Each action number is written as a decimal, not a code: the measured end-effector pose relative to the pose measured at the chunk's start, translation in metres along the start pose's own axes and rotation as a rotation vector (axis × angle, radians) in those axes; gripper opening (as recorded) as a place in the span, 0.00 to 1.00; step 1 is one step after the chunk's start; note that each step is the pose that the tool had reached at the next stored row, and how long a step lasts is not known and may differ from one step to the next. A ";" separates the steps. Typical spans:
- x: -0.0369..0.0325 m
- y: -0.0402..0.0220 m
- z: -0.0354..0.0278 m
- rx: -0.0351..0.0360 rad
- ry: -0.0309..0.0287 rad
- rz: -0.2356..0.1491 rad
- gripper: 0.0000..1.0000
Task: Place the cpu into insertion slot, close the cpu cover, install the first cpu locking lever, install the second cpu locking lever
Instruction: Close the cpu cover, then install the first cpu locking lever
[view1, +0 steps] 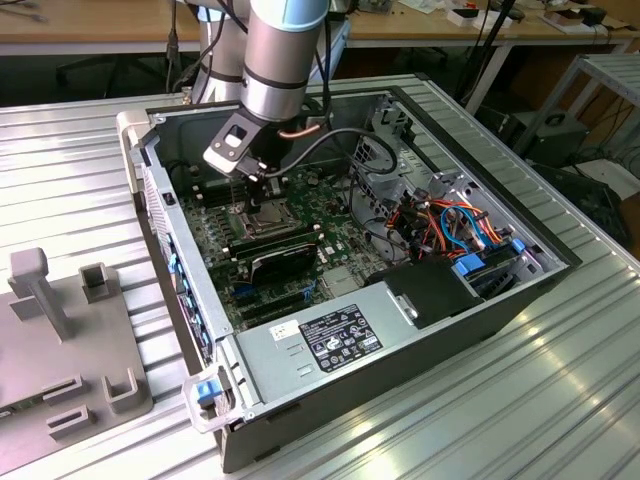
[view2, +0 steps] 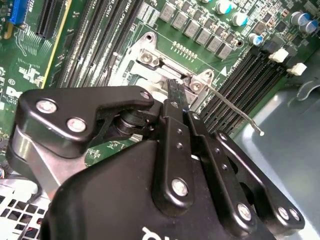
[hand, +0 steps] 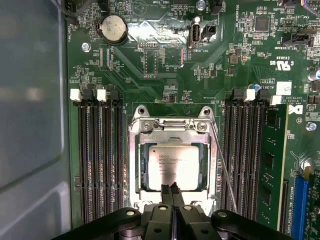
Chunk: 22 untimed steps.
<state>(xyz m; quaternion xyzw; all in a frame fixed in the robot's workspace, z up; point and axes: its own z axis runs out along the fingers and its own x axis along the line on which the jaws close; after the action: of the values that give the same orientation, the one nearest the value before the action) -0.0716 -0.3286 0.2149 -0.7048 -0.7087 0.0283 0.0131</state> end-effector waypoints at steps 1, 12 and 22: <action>0.0000 0.0001 0.0000 0.0000 0.0001 0.000 0.11; 0.0000 0.0053 -0.0002 -0.0001 0.0002 0.000 0.11; -0.0001 0.0200 -0.0010 -0.0001 0.0001 0.000 0.11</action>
<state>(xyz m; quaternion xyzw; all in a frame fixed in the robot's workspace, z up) -0.0516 -0.3286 0.2148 -0.7048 -0.7087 0.0282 0.0131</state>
